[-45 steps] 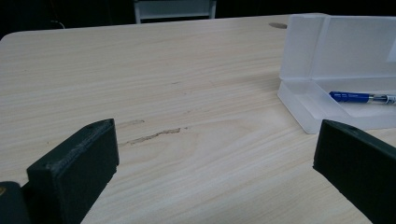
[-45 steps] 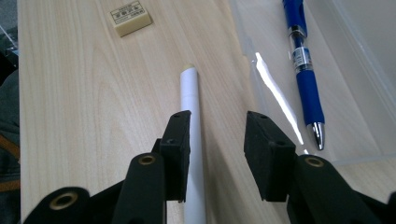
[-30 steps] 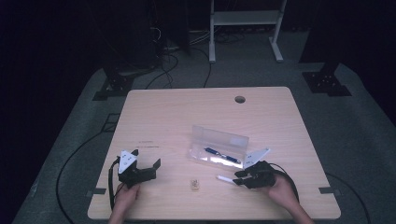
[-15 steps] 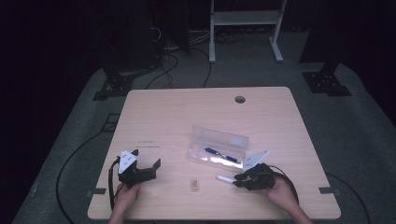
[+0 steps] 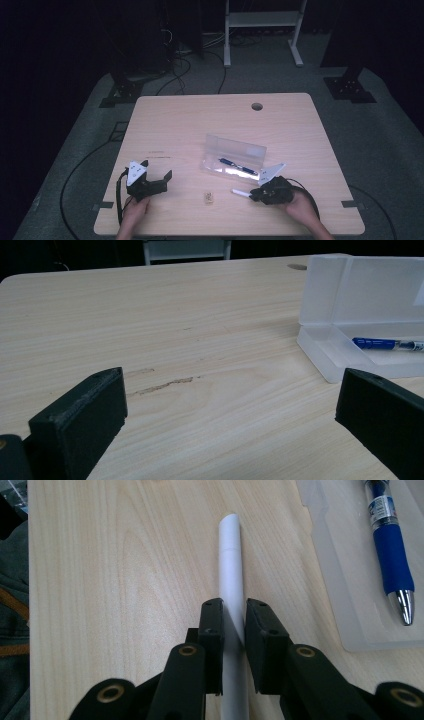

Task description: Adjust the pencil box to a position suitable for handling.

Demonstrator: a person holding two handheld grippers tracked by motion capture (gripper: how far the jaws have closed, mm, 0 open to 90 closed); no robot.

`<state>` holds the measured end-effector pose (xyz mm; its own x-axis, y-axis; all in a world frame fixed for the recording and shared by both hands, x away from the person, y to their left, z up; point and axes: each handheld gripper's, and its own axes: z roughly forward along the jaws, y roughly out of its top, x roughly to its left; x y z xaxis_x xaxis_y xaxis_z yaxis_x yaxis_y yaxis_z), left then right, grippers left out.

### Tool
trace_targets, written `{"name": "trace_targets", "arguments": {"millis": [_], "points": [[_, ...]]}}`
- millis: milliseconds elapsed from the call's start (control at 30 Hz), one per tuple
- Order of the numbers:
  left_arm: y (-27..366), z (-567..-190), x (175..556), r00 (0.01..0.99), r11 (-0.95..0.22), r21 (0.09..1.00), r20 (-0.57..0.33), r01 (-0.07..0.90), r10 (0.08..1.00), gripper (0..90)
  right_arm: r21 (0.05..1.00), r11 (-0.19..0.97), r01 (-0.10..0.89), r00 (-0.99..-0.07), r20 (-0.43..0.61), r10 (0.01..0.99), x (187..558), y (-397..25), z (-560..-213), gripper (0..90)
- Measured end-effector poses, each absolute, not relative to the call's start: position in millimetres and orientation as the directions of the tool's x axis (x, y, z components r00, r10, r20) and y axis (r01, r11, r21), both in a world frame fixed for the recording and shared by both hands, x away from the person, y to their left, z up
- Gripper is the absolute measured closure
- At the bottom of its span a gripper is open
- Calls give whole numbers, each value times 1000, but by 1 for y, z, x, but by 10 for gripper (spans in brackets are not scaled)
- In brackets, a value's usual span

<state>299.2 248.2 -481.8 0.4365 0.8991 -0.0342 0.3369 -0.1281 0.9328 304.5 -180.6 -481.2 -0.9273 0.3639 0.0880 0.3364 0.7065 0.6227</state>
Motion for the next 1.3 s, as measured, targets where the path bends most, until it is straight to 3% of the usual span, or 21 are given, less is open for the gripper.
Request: {"name": "trace_targets", "arguments": {"millis": [1300], "points": [[248,-482,299,435,-129,933,-33,337,900,0,671,662,334,-921,82,382,310,-187,-460,780]]}}
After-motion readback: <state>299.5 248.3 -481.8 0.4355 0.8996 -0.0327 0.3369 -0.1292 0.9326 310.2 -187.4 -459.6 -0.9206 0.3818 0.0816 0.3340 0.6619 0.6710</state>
